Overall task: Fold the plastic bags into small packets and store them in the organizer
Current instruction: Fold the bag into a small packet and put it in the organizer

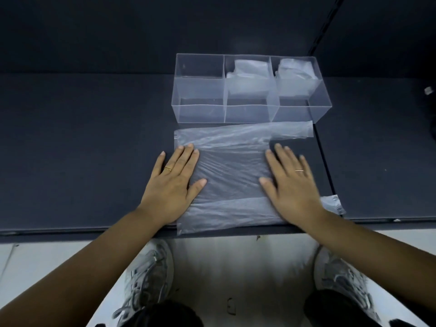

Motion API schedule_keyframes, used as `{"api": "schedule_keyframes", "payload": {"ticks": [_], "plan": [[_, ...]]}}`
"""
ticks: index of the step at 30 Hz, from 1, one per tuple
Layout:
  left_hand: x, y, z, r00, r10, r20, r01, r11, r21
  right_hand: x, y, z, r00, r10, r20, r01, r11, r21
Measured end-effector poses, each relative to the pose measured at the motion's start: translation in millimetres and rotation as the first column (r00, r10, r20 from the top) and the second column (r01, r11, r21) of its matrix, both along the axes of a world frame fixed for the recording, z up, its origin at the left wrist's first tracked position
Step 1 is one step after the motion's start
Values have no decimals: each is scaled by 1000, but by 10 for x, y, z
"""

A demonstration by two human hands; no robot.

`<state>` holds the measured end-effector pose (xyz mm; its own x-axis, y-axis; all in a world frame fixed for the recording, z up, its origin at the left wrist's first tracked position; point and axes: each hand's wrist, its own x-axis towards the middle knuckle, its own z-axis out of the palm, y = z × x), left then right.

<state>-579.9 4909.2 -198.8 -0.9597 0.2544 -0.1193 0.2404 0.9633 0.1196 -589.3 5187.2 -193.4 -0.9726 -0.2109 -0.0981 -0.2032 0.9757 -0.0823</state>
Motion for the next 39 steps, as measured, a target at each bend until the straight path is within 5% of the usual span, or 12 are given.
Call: {"api": "schedule_keyframes", "payload": {"ticks": [7, 12, 15, 20, 24, 27, 31, 35, 39], "plan": [[317, -24, 136, 973, -117, -199, 135, 988, 80, 151, 513, 155, 974, -175, -147, 177, 984, -4], [885, -98, 25, 901, -415, -126, 426, 902, 74, 419, -33, 324, 979, 181, -90, -199, 944, -262], [1046, -160, 63, 908, -365, -208, 404, 892, 200, 676, -451, 270, 871, 491, -13, -481, 847, -226], [1001, -91, 328, 959, -206, -194, 273, 853, 444, 748, -495, 264, 872, 462, -158, -488, 841, -233], [866, -228, 688, 951, 49, 306, -251, 702, 666, 611, -134, 406, 931, 322, -174, -362, 878, -314], [686, -449, 824, 869, 23, 494, -406, 605, 685, 438, 166, 606, 976, 192, 105, -137, 909, -394], [328, -733, 872, 791, 85, 606, -550, 533, 643, 24, 483, 814, 915, 82, 395, 164, 819, -550], [20, -820, 800, 750, 209, 628, -645, 442, 623, -449, 536, 775, 897, -7, 442, 353, 614, -706], [-219, -738, 574, 760, 367, 537, -650, 427, 629, -732, 471, 479, 889, -219, 402, 442, 635, -633]]}}
